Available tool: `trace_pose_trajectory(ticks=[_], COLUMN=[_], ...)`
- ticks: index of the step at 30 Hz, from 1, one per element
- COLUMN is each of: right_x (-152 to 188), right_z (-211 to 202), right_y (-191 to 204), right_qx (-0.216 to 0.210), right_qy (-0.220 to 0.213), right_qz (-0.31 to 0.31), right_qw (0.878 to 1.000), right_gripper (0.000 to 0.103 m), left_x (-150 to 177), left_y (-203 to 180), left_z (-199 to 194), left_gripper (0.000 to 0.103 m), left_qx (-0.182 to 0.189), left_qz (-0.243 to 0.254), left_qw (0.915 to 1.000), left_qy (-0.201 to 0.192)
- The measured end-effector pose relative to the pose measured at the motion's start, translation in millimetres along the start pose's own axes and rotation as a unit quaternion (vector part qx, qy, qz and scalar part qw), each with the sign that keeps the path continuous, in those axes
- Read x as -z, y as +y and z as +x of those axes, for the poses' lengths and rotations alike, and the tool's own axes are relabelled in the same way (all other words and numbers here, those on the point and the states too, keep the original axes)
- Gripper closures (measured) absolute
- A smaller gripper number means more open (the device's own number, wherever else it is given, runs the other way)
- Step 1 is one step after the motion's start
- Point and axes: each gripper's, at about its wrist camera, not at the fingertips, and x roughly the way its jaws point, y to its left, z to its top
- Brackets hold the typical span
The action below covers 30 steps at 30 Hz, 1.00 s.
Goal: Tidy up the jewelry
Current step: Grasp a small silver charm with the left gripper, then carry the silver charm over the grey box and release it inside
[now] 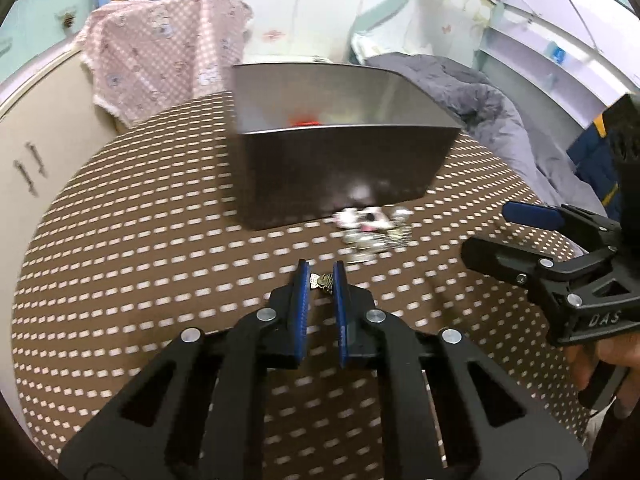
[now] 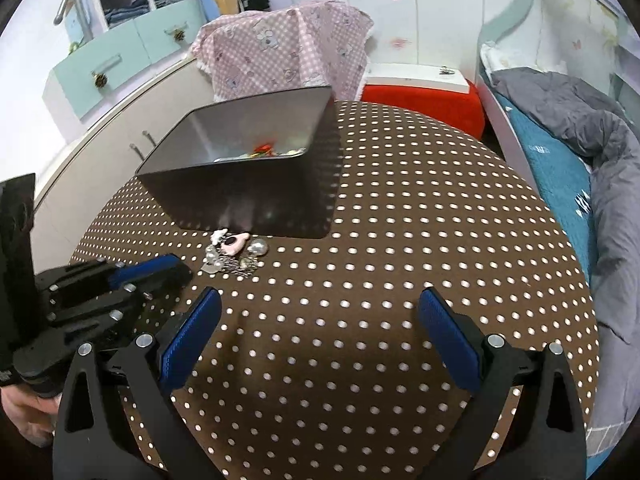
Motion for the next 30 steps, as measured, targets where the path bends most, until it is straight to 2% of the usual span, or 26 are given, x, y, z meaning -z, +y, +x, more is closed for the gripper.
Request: trace_pose_trajectory(ticks=[2, 3, 4, 7, 10, 12, 14, 15, 16, 21, 26, 30], right_x=[-2.9, -5.4, -7.9, -15.7, -21.9, -22.8, -21.0, -19.8, -17.8, -5.2, -1.1, -2.1], right_z=[5.1, 9.4, 13.6, 23.7, 30.0, 36.4, 38.1, 36.9, 35.5, 21.6, -4.8, -21.3], right_y=[5.1, 7.0, 8.3, 13.5, 22.2, 30.8, 36.2, 37.9, 39.3, 26.8, -0.7, -22.1], right_qx=[0.001, 0.000, 0.000, -0.002, 0.000, 0.023, 0.033, 0.030, 0.030, 0.000, -0.083, -0.154], right_qy=[-0.002, -0.001, 0.001, 0.005, 0.003, 0.005, 0.003, 0.003, 0.004, -0.004, -0.022, -0.032], right_qz=[-0.009, -0.012, -0.014, -0.018, -0.034, -0.060, -0.079, -0.083, -0.088, -0.061, 0.020, 0.071], right_qw=[1.000, 1.000, 1.000, 1.000, 0.999, 0.998, 0.996, 0.996, 0.996, 0.998, 0.996, 0.985], right_gripper=[0.008, 0.013, 0.022, 0.041, 0.051, 0.054, 0.065, 0.082, 0.091, 0.093, 0.093, 0.093], left_x=[2.9, 4.5, 5.8, 7.1, 6.8, 7.1, 7.6, 7.8, 8.2, 8.3, 8.8, 12.4], left_y=[8.8, 12.9, 15.8, 19.8, 18.8, 19.3, 23.5, 26.5, 28.6, 28.7, 30.4, 24.3], left_z=[-4.6, -6.5, -8.0, -8.9, -6.6, -6.3, -6.5, -6.7, -7.2, -7.0, -11.5, -17.0], left_gripper=[0.091, 0.091, 0.091, 0.091, 0.091, 0.091, 0.091, 0.091, 0.091, 0.091, 0.091, 0.091], left_qx=[-0.010, -0.013, -0.014, -0.010, -0.009, -0.007, 0.002, 0.006, 0.009, 0.007, 0.007, 0.008], left_qz=[-0.007, -0.012, -0.016, -0.028, -0.030, -0.030, -0.038, -0.041, -0.044, -0.042, -0.040, -0.032], left_qw=[0.9999, 0.9999, 0.9998, 0.9996, 0.9995, 0.9995, 0.9993, 0.9991, 0.9990, 0.9991, 0.9991, 0.9993], left_qy=[-0.001, -0.002, -0.002, -0.003, 0.000, 0.000, -0.001, -0.001, -0.001, -0.003, -0.013, -0.017])
